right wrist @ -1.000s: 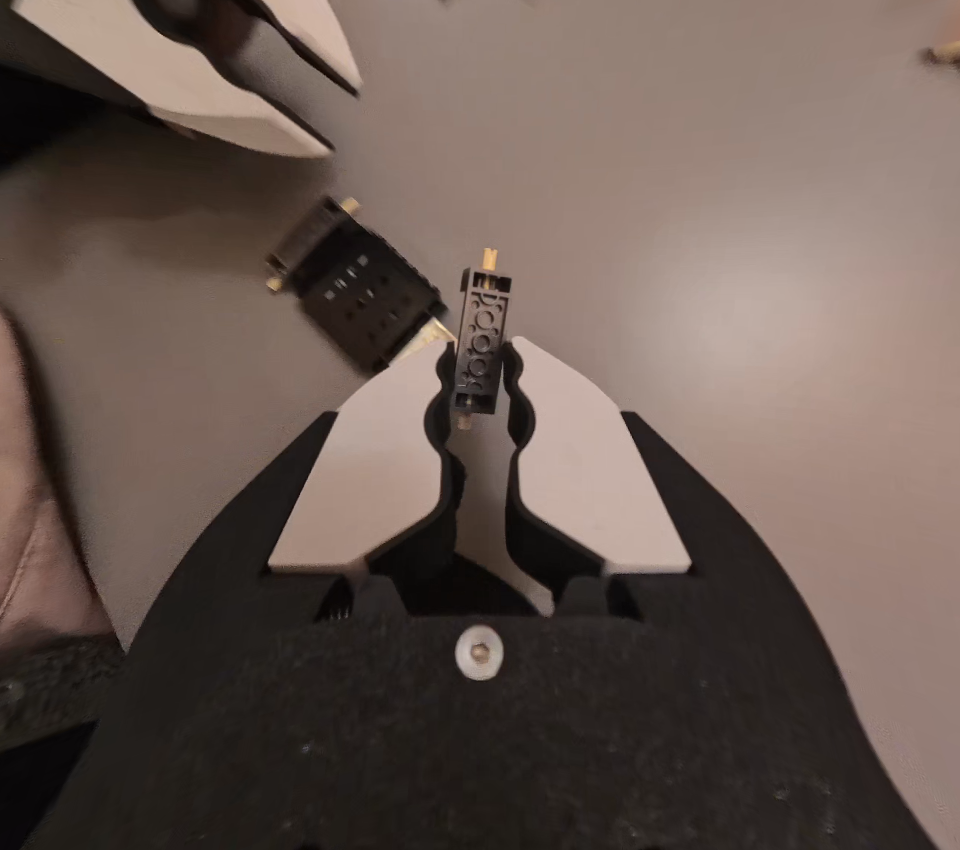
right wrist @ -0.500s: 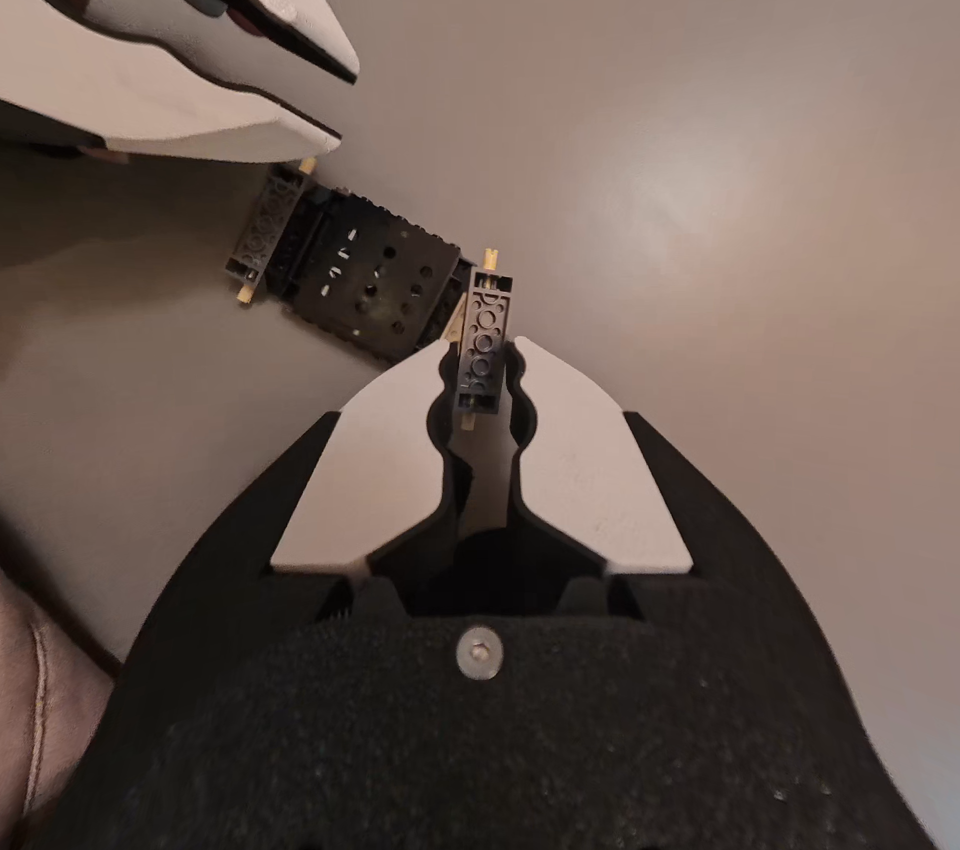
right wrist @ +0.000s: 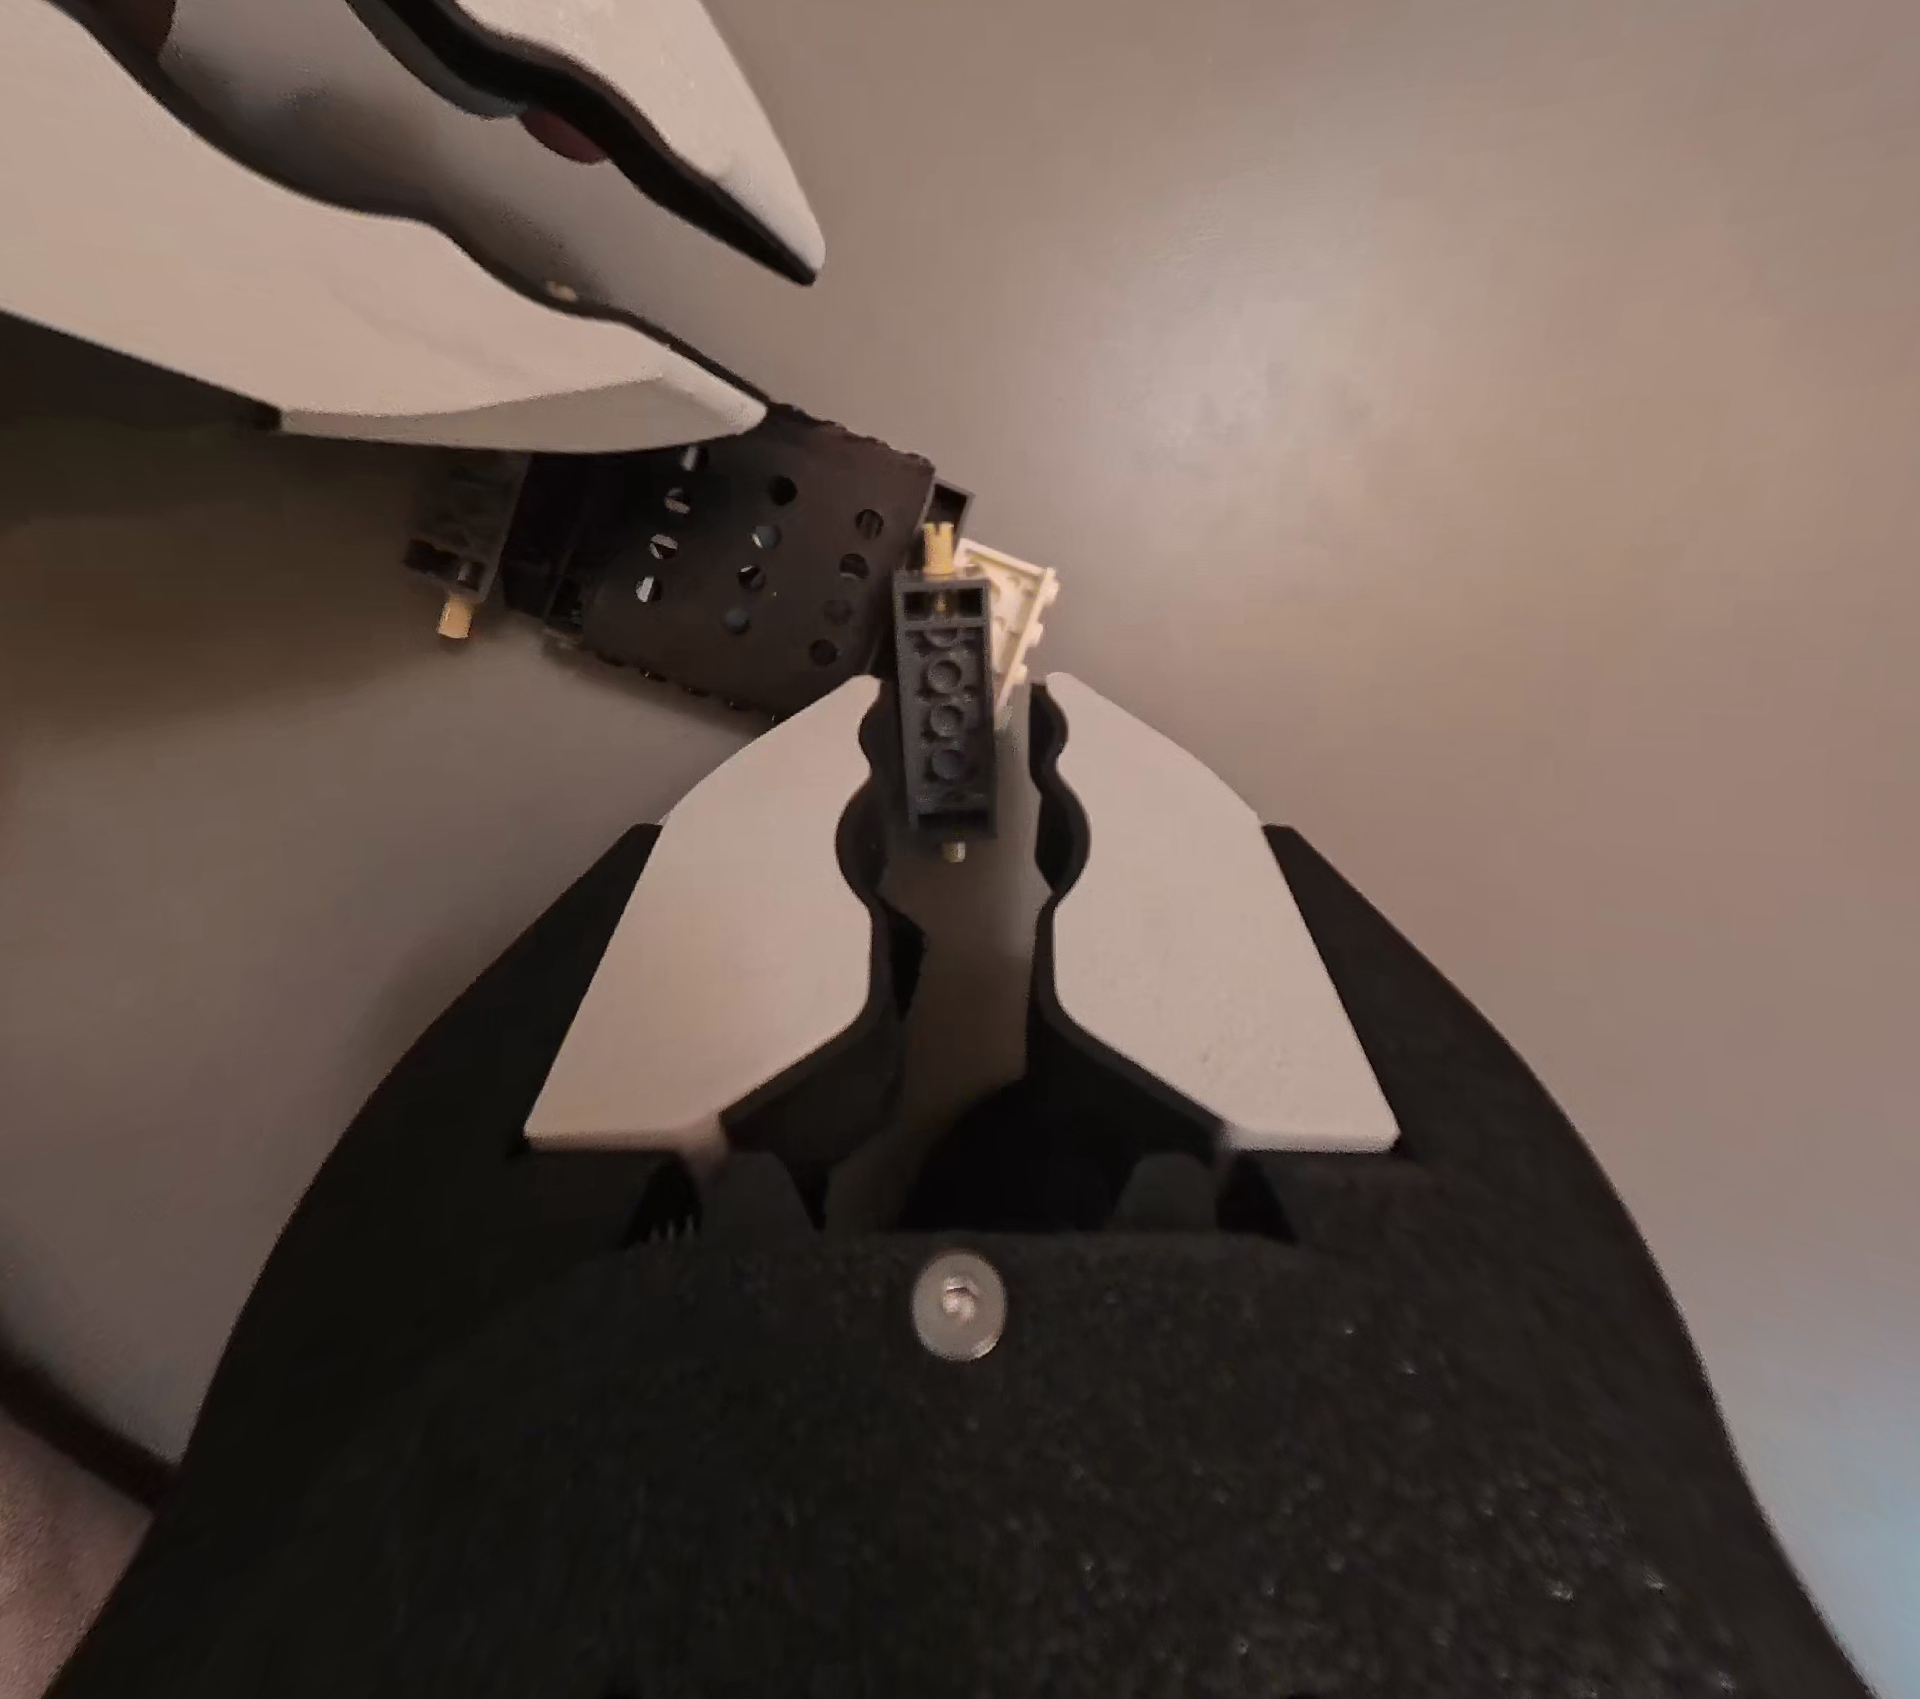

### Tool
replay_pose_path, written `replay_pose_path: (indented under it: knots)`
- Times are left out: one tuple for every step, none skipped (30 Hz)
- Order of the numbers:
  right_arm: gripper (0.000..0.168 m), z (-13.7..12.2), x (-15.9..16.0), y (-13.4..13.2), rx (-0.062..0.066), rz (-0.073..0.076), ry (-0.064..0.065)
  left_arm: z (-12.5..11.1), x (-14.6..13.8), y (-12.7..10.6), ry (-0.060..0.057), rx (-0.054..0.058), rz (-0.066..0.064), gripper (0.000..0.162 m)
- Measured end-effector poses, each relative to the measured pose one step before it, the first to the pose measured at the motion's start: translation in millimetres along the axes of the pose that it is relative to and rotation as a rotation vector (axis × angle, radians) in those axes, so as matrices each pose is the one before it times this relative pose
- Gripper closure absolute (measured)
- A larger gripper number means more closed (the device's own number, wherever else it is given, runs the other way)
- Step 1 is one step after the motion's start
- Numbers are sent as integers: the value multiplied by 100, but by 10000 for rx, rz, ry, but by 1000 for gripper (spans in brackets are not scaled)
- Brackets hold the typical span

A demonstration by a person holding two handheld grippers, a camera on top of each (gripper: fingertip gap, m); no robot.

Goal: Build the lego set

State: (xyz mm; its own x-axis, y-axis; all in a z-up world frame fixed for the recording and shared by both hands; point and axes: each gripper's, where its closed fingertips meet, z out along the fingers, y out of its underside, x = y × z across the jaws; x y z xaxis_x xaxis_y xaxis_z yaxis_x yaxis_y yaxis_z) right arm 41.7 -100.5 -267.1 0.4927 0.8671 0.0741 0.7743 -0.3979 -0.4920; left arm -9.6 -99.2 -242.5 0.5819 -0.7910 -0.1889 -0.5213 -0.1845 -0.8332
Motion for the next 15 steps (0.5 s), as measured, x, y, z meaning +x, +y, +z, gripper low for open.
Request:
replay_pose_path:
  knots:
    - [142,-55,6,-67,116,33,-8,54,92,168,-10,-82,74,147]
    - [140,-100,-157,-103,156,1,-131,19,41,130,-26,-59,66,147]
    - [138,-139,-185,-86,166,-61,-180,-24,62,82,3,-30,27,147]
    - [138,-165,30,-61,148,-128,-79,-45,67,35,29,-13,-14,147]
    - [138,-177,188,-58,160,-317,-27,-67,91,37,47,-11,-21,147]
    - [138,-168,271,113,65,-529,-29,-47,98,71,60,-40,-1,147]
    - [138,-180,217,246,-40,-686,-103,-45,84,106,52,-70,13,147]
    - [138,-239,27,225,-5,-816,-268,-44,101,116,65,-86,28,146]
    - [138,-308,84,53,90,-793,-270,-76,151,71,86,-78,57,144]
    - [138,-362,65,-22,123,-857,-321,-105,237,12,135,-66,73,141]
    - [137,-348,14,76,93,-868,-412,-122,360,-58,213,-42,42,134]
    - [134,-287,59,103,5,-628,-436,-110,388,-19,242,-96,-73,126]
    - [131,-272,51,-72,36,-448,-448,-100,305,67,210,-203,-219,119]
    - [128,-294,-73,-327,221,-649,-402,-94,338,157,231,-273,-271,111]
    - [126,-186,61,-192,103,-808,-191,-39,301,207,194,-301,-279,101]
